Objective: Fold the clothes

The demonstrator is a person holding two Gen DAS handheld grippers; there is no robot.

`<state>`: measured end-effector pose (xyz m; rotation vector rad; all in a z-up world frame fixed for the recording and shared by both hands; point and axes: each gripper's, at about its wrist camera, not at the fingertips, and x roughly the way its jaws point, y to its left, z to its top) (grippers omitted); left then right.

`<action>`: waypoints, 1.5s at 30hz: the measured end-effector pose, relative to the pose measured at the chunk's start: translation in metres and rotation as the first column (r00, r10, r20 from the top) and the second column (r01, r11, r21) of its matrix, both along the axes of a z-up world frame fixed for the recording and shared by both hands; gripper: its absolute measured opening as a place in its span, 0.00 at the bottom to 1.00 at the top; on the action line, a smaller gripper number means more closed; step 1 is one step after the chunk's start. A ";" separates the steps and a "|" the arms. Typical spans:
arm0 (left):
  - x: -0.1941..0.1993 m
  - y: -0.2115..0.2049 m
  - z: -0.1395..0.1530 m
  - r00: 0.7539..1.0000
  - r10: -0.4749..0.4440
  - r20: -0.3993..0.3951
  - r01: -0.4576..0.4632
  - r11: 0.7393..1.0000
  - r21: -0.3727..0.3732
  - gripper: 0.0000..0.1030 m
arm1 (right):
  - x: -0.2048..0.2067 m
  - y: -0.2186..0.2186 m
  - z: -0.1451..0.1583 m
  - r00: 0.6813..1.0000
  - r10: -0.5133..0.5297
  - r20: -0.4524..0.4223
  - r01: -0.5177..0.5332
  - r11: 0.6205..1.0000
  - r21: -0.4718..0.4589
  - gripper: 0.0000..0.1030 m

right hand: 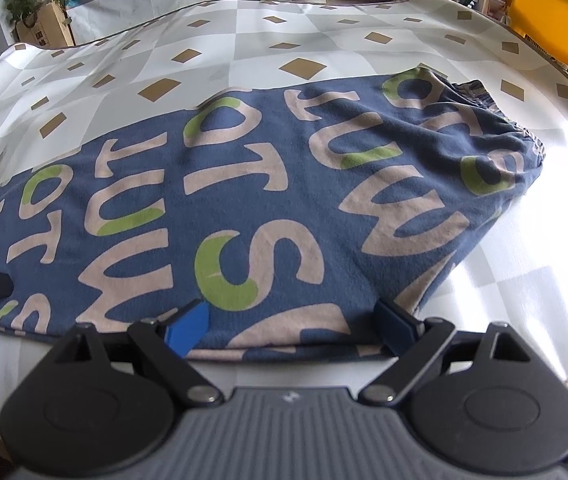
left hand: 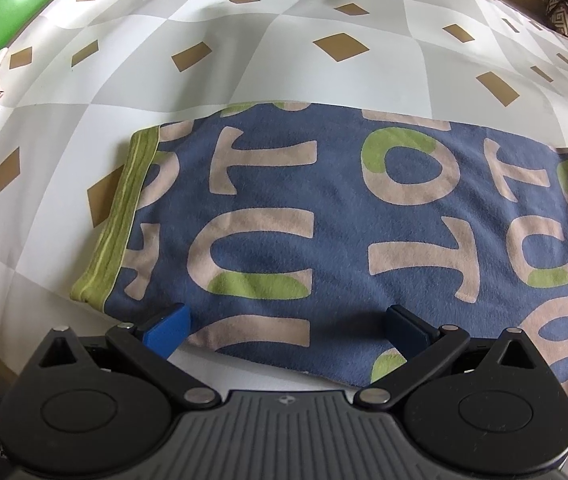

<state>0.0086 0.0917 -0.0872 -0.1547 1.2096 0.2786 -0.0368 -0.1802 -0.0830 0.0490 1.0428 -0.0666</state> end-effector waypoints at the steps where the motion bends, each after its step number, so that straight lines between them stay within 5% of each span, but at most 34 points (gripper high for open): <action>1: -0.001 0.000 0.000 1.000 0.000 -0.001 0.000 1.000 -0.001 1.00 | 0.000 0.000 0.000 1.000 0.000 -0.002 0.000 1.000 0.000 0.87; 45: -0.005 0.009 -0.003 0.997 0.072 -0.022 -0.073 0.996 -0.060 1.00 | 0.000 0.007 -0.004 1.000 0.005 0.009 -0.005 1.000 -0.004 0.96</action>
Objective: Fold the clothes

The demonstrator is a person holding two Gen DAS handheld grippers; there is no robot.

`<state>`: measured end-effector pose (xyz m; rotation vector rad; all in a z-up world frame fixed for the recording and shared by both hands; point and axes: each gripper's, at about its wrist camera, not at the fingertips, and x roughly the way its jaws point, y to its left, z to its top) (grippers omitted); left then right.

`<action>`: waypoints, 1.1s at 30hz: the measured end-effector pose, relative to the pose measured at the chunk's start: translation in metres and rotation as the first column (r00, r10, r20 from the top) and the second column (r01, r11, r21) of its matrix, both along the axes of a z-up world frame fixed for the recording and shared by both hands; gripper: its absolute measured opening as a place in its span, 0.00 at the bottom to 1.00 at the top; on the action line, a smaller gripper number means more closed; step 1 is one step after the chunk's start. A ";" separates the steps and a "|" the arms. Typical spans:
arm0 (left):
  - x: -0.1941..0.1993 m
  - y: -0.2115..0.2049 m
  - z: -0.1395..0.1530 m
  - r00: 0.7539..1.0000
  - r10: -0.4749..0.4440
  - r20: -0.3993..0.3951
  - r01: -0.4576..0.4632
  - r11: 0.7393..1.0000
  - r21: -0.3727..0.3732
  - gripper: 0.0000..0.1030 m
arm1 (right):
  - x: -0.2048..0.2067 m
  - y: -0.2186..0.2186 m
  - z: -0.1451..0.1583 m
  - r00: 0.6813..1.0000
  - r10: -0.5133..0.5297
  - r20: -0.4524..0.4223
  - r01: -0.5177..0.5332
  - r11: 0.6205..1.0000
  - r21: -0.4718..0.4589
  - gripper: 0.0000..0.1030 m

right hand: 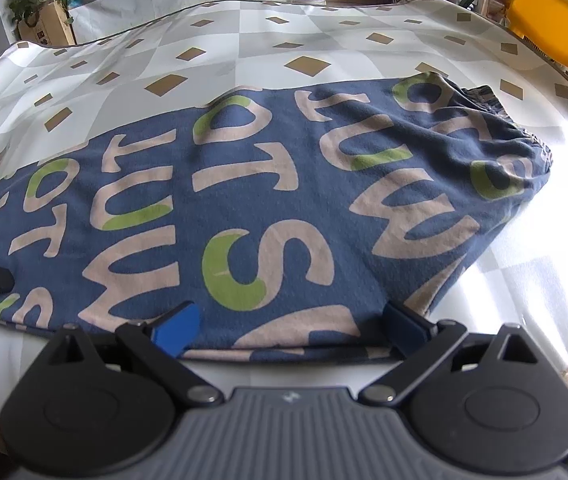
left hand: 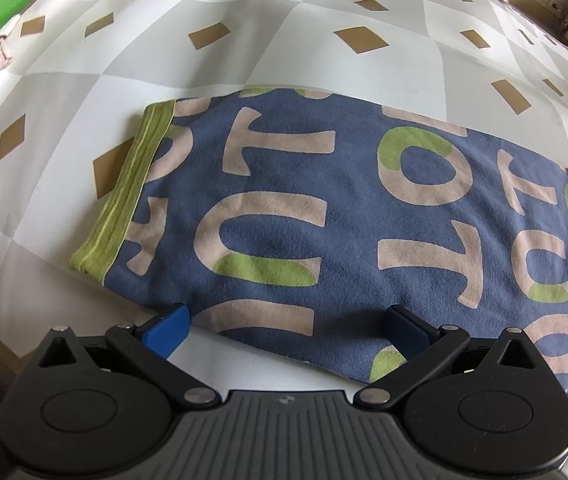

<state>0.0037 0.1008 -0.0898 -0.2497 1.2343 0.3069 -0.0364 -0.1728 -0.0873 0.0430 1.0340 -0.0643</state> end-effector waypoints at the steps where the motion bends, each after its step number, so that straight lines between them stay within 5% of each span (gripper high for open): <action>1: 0.000 0.000 0.000 1.000 0.003 -0.003 -0.003 1.000 -0.004 1.00 | 0.001 0.000 0.000 1.000 0.001 -0.004 -0.001 1.000 0.001 0.96; 8: 0.006 0.002 0.003 0.999 0.021 -0.045 -0.022 1.000 -0.021 1.00 | 0.003 0.000 0.000 1.000 0.009 -0.015 -0.009 1.000 0.003 0.98; 13: 0.008 -0.005 0.013 1.000 0.013 0.013 -0.012 0.999 -0.029 1.00 | 0.004 0.000 0.000 1.000 0.011 -0.022 -0.010 1.000 0.006 0.99; 22: 0.018 -0.055 0.016 0.988 -0.148 0.038 0.149 0.988 -0.031 1.00 | 0.004 0.001 -0.001 1.000 0.008 -0.021 -0.008 1.000 0.001 0.99; 33: 0.017 -0.073 0.005 0.970 -0.241 0.021 0.241 0.970 0.022 1.00 | -0.002 -0.006 0.002 0.996 0.083 -0.024 -0.082 0.996 0.025 0.99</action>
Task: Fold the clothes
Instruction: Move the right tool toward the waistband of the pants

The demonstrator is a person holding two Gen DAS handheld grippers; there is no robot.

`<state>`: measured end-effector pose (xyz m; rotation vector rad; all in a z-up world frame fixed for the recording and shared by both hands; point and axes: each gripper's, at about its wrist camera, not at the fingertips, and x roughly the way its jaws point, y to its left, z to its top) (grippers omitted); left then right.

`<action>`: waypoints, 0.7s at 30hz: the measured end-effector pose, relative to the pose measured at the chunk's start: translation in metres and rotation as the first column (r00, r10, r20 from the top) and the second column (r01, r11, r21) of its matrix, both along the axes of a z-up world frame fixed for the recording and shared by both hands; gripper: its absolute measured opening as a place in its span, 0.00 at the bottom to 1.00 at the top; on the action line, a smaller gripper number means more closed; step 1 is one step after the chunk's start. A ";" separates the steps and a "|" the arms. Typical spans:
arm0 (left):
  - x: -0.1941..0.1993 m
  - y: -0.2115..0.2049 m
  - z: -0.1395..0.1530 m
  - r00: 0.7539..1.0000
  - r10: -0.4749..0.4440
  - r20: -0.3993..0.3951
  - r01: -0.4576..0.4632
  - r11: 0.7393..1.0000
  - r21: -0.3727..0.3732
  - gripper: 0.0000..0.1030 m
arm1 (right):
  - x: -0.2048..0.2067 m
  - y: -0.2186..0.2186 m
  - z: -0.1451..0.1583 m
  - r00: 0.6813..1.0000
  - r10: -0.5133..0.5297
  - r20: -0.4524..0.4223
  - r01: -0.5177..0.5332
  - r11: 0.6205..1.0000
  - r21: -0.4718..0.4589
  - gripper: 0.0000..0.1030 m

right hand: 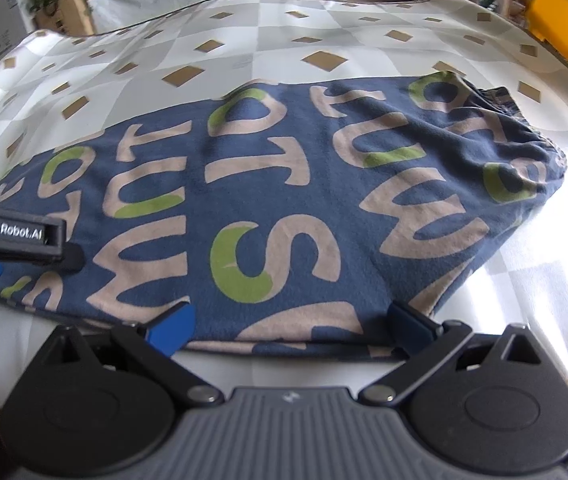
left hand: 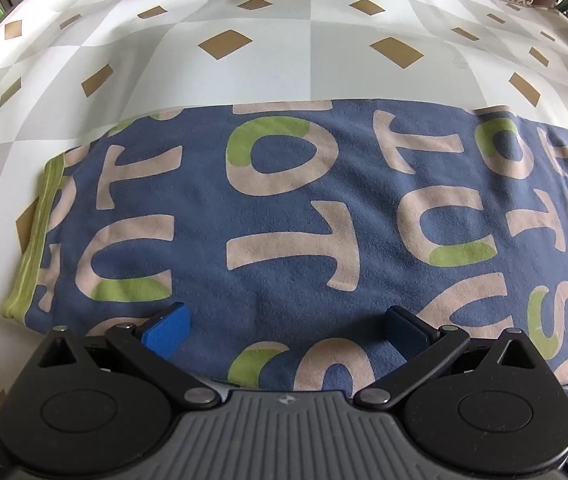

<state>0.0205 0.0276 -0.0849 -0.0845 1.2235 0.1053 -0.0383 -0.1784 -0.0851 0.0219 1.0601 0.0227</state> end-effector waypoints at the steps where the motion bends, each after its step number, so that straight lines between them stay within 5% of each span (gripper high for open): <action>1: 0.000 0.000 0.000 1.000 0.001 0.000 -0.001 1.000 0.001 1.00 | 0.000 -0.001 0.001 1.000 0.016 -0.007 -0.016 1.000 0.001 0.99; 11: 0.000 -0.002 -0.001 1.000 0.014 -0.002 -0.014 1.000 0.002 1.00 | 0.029 -0.032 0.032 1.000 -0.010 -0.015 0.011 0.999 0.051 0.94; 17: -0.001 -0.002 -0.002 1.000 0.021 0.005 -0.021 1.000 0.004 1.00 | 0.062 -0.064 0.051 0.998 0.061 -0.013 -0.060 0.997 0.053 0.94; 21: 0.001 -0.005 -0.002 0.999 0.035 0.003 -0.035 0.999 0.005 1.00 | 0.079 -0.096 0.054 1.000 0.002 -0.017 -0.001 0.996 0.086 0.94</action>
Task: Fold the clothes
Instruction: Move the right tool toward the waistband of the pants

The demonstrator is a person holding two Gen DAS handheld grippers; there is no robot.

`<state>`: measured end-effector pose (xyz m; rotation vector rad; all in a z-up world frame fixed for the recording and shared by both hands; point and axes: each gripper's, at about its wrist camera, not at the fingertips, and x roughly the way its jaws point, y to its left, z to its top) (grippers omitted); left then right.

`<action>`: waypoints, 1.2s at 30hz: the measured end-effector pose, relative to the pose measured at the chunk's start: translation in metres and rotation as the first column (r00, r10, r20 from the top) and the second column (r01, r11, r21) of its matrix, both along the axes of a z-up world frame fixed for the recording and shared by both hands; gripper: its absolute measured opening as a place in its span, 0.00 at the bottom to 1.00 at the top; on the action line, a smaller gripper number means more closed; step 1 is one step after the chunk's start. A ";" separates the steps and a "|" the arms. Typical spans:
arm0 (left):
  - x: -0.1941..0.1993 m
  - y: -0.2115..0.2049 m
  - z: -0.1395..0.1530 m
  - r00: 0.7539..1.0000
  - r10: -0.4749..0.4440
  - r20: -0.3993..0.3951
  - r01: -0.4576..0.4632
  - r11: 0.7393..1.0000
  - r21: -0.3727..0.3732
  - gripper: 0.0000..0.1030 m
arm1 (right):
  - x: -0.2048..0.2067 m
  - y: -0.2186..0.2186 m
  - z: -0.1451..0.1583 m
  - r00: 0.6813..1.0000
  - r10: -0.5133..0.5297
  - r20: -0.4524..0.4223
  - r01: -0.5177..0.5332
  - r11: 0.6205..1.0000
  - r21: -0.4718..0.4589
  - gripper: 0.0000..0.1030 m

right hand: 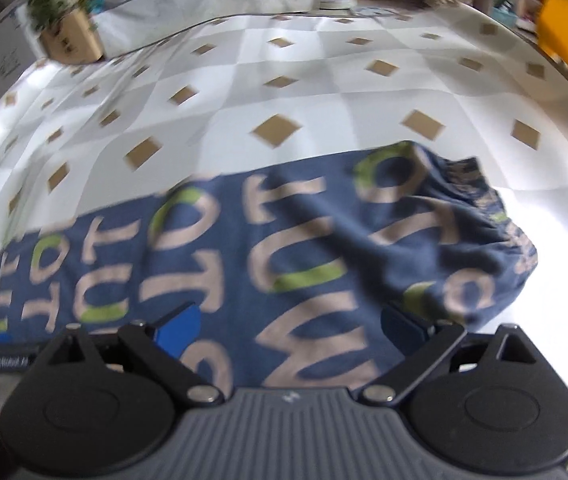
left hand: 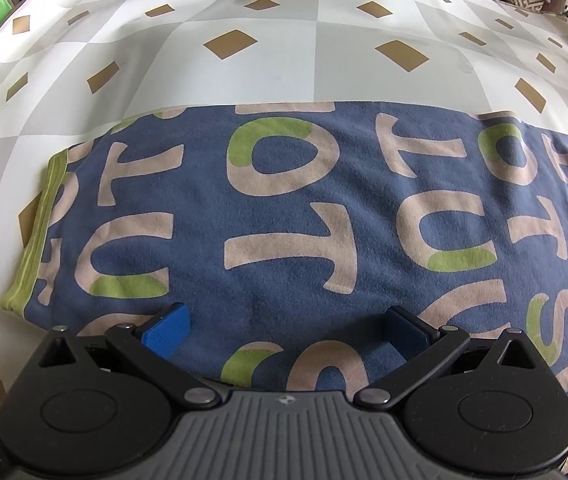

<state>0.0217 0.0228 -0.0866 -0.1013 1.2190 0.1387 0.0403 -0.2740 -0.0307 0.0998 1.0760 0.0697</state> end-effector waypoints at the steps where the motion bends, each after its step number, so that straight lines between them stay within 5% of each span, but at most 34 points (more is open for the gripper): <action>1: 0.001 -0.001 0.000 1.000 0.002 -0.001 -0.002 1.000 0.000 1.00 | 0.004 -0.008 -0.001 1.000 -0.020 -0.005 0.020 1.000 0.011 0.94; 17: 0.009 -0.045 0.003 0.987 -0.152 0.047 0.152 0.988 0.007 1.00 | 0.054 -0.073 -0.037 0.978 -0.198 -0.059 0.204 0.970 0.129 0.94; 36: -0.011 -0.051 -0.001 0.973 -0.206 0.103 0.207 0.978 -0.001 1.00 | 0.054 -0.078 -0.055 0.948 -0.309 -0.079 0.306 0.951 -0.047 0.94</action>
